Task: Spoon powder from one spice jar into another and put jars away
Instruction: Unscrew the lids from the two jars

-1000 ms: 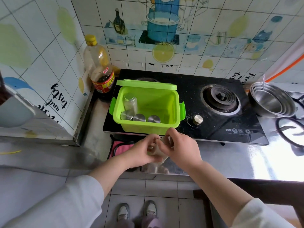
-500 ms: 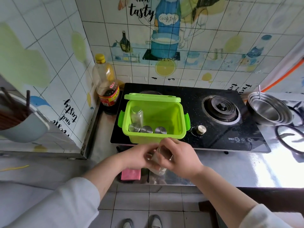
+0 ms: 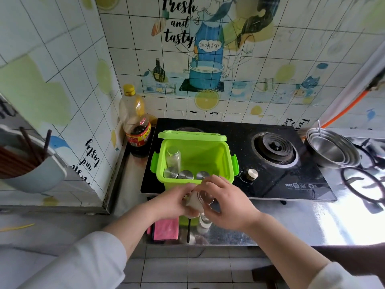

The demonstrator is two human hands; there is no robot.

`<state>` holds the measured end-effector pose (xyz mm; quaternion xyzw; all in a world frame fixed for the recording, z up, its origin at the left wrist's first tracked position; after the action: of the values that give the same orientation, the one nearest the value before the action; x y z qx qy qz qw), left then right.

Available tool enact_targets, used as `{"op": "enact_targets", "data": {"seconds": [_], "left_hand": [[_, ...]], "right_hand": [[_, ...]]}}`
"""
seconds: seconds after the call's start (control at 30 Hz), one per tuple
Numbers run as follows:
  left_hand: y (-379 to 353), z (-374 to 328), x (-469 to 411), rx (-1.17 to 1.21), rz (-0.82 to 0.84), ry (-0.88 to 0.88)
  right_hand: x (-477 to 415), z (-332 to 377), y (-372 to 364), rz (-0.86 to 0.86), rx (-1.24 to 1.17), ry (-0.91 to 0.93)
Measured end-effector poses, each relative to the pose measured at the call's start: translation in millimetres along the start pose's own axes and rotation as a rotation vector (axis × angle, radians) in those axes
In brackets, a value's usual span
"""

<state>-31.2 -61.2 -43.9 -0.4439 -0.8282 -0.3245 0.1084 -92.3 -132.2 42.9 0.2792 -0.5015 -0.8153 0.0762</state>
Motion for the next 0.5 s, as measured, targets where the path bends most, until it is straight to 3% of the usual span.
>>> {"op": "enact_targets", "data": {"seconds": [0.1,0.23,0.5], "left_hand": [[10,-2,2,0.021,-0.048,-0.013],[16,-3,3,0.004,-0.059,-0.009],[12,2,0,-0.019,-0.071,0.006]], "right_hand": [[0,-9,9,-0.060,0.068,-0.110],[4,-31,0,0.055,0.081,-0.320],[3,-20,-9,0.063,0.064,-0.185]]}}
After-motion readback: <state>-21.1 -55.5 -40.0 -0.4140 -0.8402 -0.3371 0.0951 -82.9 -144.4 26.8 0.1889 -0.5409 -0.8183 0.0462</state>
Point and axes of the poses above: each hand's wrist, its own x-axis away from the middle knuckle, its own y-axis out of the back of the hand, z = x × y, the point moved 10 cm from there along -x, towards the middle knuckle, and after that the axes turned 14 degrees about y, right-handed, at the moved point
